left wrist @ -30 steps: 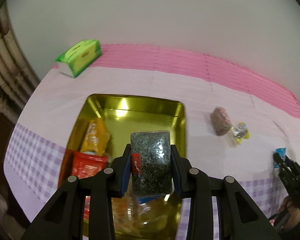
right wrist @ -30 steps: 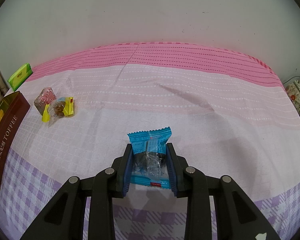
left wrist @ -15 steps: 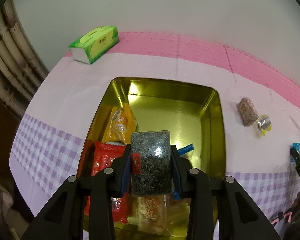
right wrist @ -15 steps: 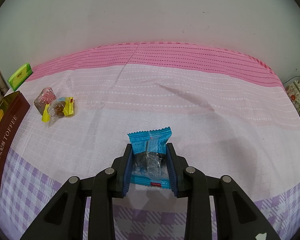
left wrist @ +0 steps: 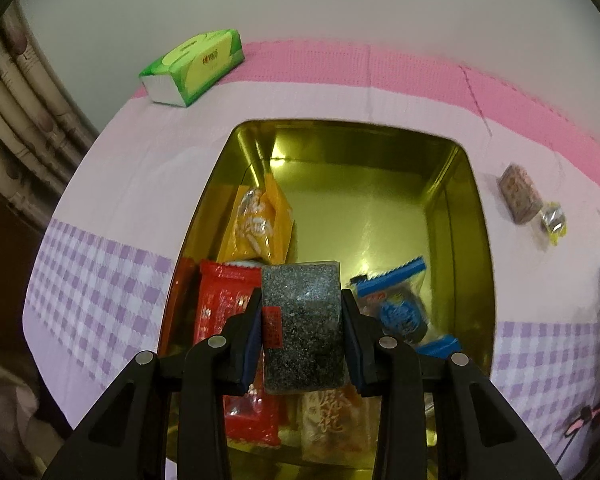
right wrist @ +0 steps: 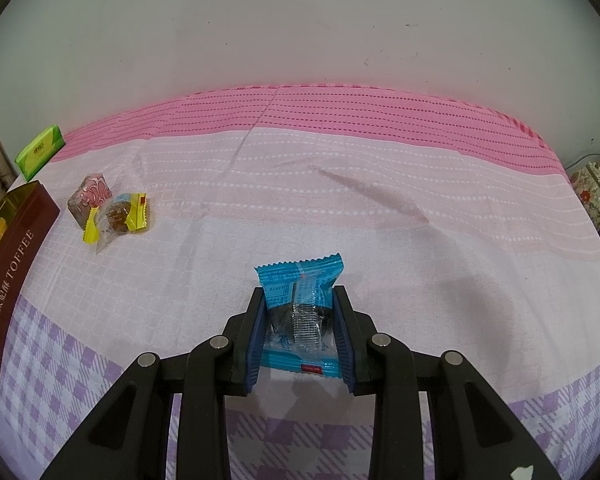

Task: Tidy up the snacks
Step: 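Carry the green packet into the gold tin and open the left tool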

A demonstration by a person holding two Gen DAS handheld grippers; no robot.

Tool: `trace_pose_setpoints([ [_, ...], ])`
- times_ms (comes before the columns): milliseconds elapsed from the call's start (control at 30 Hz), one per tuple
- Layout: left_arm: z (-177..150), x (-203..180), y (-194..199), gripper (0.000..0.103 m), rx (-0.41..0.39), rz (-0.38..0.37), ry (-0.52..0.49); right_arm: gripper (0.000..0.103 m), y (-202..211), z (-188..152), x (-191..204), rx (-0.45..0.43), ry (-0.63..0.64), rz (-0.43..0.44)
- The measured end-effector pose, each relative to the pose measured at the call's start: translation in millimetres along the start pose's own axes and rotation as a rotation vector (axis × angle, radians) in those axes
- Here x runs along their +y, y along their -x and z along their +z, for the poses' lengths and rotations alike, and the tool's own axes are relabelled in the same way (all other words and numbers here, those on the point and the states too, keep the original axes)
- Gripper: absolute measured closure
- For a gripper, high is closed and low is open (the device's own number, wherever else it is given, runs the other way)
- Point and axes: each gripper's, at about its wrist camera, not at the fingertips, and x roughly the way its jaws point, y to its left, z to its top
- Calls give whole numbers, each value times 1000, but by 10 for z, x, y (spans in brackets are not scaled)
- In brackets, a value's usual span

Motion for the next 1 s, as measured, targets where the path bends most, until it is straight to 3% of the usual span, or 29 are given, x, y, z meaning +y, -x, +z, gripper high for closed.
trace_pose_setpoints([
  [667,-140,-40,-10,66,-3,27,-74,73,8,3,7,1,7,-8],
  [1000,-172,-29,100,66,-50,19,-76,72,-4,30,1,7,6,-18],
])
